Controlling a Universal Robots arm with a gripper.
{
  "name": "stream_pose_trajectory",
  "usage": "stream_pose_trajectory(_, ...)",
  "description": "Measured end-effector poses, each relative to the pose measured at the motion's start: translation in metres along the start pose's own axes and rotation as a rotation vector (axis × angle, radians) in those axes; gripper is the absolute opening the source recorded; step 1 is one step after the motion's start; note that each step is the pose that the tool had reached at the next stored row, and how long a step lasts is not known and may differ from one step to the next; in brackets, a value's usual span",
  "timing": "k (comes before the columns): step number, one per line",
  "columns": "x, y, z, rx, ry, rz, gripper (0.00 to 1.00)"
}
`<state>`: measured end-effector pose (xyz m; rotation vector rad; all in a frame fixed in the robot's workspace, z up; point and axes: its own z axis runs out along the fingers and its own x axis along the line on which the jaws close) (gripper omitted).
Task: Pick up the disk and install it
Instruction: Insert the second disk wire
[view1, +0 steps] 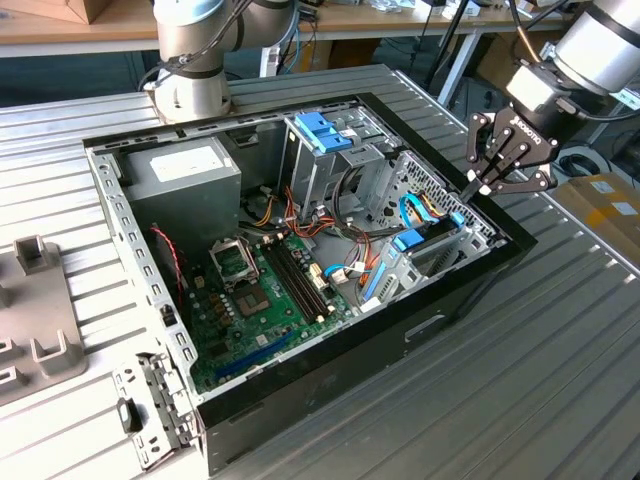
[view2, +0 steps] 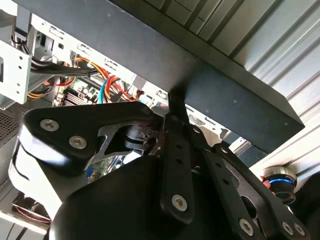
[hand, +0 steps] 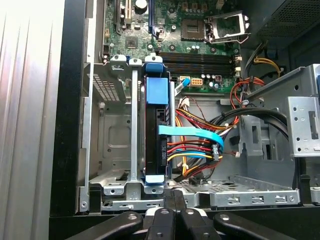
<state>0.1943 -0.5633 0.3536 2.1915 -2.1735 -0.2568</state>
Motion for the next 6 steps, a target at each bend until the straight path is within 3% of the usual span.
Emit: stream_pose_trajectory(6,0.0000,0.0000,0.0000,0.0016,0.0000,0.000,0.10)
